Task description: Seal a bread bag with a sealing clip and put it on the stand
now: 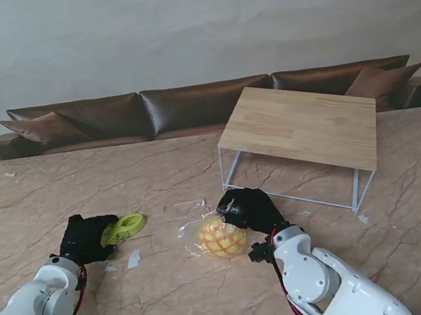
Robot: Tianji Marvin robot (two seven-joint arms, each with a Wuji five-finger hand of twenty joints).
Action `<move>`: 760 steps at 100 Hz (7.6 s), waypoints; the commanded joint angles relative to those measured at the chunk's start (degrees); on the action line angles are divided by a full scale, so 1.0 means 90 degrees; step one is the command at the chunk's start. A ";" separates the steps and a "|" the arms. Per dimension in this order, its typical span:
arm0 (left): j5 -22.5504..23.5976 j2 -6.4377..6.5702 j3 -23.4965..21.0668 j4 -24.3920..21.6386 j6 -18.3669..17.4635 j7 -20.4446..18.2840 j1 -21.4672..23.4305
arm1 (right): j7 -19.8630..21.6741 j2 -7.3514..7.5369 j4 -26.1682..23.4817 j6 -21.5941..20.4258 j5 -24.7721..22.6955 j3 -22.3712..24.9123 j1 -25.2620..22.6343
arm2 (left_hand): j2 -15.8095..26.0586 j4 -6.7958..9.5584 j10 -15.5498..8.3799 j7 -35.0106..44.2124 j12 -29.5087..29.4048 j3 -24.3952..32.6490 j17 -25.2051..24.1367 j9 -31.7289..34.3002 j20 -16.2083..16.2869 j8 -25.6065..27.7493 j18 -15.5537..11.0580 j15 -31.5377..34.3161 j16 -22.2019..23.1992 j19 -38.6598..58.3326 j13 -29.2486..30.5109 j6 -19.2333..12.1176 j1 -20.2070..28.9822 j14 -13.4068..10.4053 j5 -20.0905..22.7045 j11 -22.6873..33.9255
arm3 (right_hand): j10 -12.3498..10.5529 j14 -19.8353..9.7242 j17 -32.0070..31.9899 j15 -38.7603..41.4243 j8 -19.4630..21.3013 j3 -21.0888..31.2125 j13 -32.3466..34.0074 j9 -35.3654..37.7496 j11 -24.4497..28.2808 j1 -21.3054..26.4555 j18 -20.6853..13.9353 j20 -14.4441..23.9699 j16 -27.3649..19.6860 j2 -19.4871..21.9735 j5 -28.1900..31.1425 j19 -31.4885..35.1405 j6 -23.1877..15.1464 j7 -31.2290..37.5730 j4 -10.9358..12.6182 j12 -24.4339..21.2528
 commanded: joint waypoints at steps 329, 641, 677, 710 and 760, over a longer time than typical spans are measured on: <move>-0.2042 -0.0204 0.3800 0.2877 0.0259 -0.1103 -0.2478 | 0.0225 -0.0021 0.0097 -0.0345 0.0292 0.0013 -0.0058 | -0.1001 -0.0544 -0.1062 0.6436 0.3659 -0.0223 0.1458 0.2634 0.0737 0.5441 0.0617 0.1966 0.3431 0.2063 0.1935 -0.2173 -0.0378 0.0568 0.4455 0.1447 | -0.0068 -0.0028 0.0002 0.0084 -0.0188 0.0137 0.0213 0.0189 0.0112 0.0001 0.0122 -0.0333 -0.0150 0.0184 0.0043 0.0070 -0.0070 0.0068 0.0055 -0.0197; 0.1240 0.0051 -0.0017 -0.2933 -0.1691 -0.0967 0.0027 | -0.0140 -0.0118 0.0165 -0.0253 0.0228 -0.0090 -0.0128 | -0.0713 0.1452 -0.0116 0.7723 0.3723 0.1593 0.6622 0.5298 0.0717 0.5472 0.2532 0.9970 0.2889 0.6017 0.4915 -0.1736 0.0963 0.0626 0.5850 0.7244 | 0.0040 0.0041 0.0110 0.0182 -0.0373 0.0024 0.0351 0.0332 0.0179 0.0102 0.0129 -0.0397 -0.0171 0.0182 0.0098 0.0136 0.0090 0.0077 0.0095 -0.0221; 0.1721 0.0112 0.0444 -0.2909 -0.1316 -0.1134 -0.0357 | -0.0046 -0.0056 -0.0011 -0.0253 0.0186 0.0027 -0.0286 | -0.0699 0.1481 -0.0165 0.7712 0.3747 0.1578 0.6590 0.5297 0.0694 0.5499 0.2445 0.9960 0.2892 0.6039 0.4916 -0.1789 0.0953 0.0574 0.5829 0.7228 | 0.0142 0.0087 0.0202 0.0220 -0.0469 0.0043 0.0467 0.0446 0.0200 0.0138 0.0136 -0.0391 -0.0169 0.0151 0.0171 0.0157 0.0364 0.0069 0.0099 -0.0227; 0.2094 0.0181 0.0892 -0.2811 -0.1252 -0.1214 -0.0661 | -0.0023 -0.0057 -0.0085 -0.0250 0.0245 0.0055 -0.0287 | -0.0674 0.1495 -0.0174 0.7696 0.3763 0.1555 0.6531 0.5297 0.0675 0.5531 0.2391 0.9958 0.2896 0.6070 0.4916 -0.1820 0.0945 0.0579 0.5813 0.7221 | 0.0278 0.0061 0.0413 0.0389 -0.0603 0.0104 0.0537 0.0605 0.0257 0.0150 0.0135 -0.0399 -0.0130 0.0073 0.0242 0.0165 0.0706 0.0075 0.0084 -0.0266; 0.2330 0.0254 0.1692 -0.2548 -0.1248 -0.1432 -0.1213 | -0.0093 -0.0129 -0.0061 -0.0198 0.0311 -0.0151 -0.0073 | -0.0659 0.1530 -0.0260 0.7689 0.3775 0.1546 0.6477 0.5294 0.0651 0.5578 0.2255 0.9937 0.2887 0.6097 0.4918 -0.1893 0.0833 0.0509 0.5776 0.7193 | 0.0391 -0.0020 0.0692 0.0769 -0.0732 0.0235 0.0548 0.0753 0.0371 0.0161 0.0135 -0.0389 -0.0138 -0.0067 0.0323 0.0177 0.0897 0.0102 0.0030 -0.0307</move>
